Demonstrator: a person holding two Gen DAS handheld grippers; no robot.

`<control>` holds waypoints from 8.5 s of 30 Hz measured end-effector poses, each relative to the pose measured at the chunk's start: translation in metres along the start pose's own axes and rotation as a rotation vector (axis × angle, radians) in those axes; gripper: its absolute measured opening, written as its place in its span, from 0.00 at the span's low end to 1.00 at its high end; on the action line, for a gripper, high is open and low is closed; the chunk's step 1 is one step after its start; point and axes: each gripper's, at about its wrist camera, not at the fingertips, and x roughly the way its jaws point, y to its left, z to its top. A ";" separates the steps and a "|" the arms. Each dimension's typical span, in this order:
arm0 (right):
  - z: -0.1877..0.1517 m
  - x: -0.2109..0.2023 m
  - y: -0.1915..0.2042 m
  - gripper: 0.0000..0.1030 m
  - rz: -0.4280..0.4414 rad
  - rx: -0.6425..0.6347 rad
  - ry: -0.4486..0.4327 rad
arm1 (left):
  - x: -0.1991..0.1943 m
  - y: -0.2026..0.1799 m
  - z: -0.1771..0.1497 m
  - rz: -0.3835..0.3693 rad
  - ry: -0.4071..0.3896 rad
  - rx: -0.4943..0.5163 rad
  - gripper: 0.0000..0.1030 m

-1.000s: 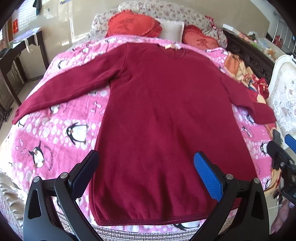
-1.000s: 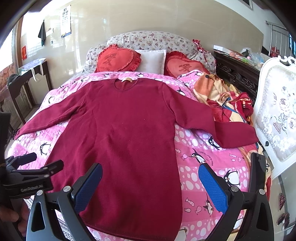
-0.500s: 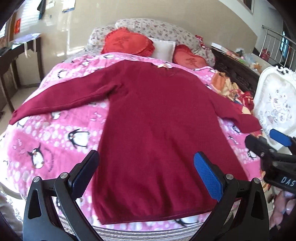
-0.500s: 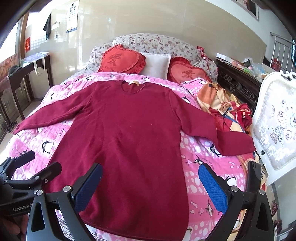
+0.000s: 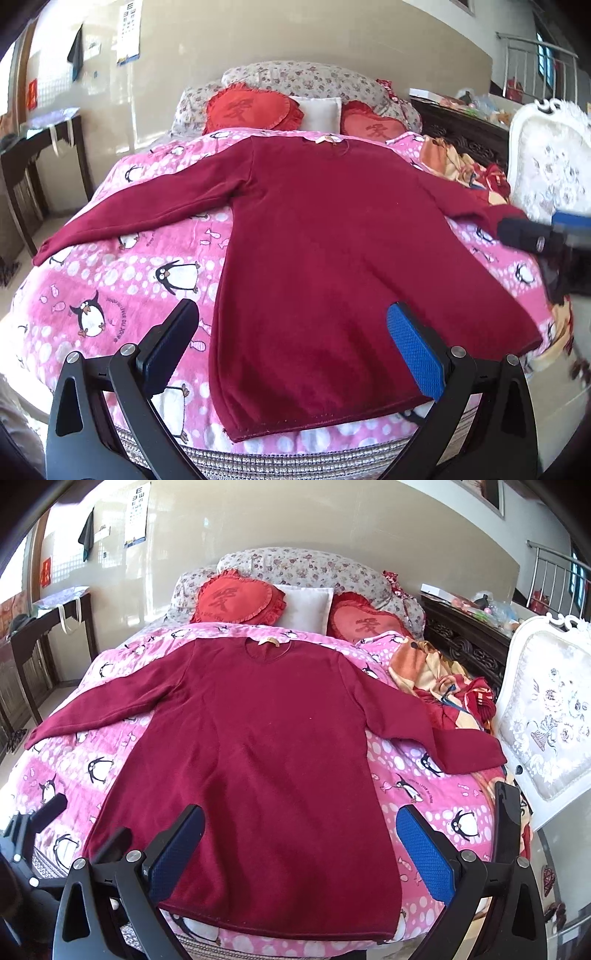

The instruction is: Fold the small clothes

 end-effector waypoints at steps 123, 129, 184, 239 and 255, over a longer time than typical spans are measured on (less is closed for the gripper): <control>0.023 0.219 -0.024 1.00 0.111 0.090 0.140 | 0.151 0.140 0.054 0.121 0.248 -0.304 0.99; 0.023 0.219 -0.024 1.00 0.113 0.091 0.140 | 0.150 0.140 0.054 0.119 0.249 -0.306 0.99; 0.023 0.219 -0.024 1.00 0.120 0.098 0.138 | 0.077 0.400 0.021 0.042 0.043 -1.105 0.13; 0.116 0.312 0.069 0.26 0.788 0.196 0.376 | 0.179 0.060 0.053 -0.406 0.209 -0.383 0.45; 0.165 0.282 -0.096 0.04 0.279 0.263 0.132 | 0.183 0.059 0.055 -0.419 0.206 -0.400 0.45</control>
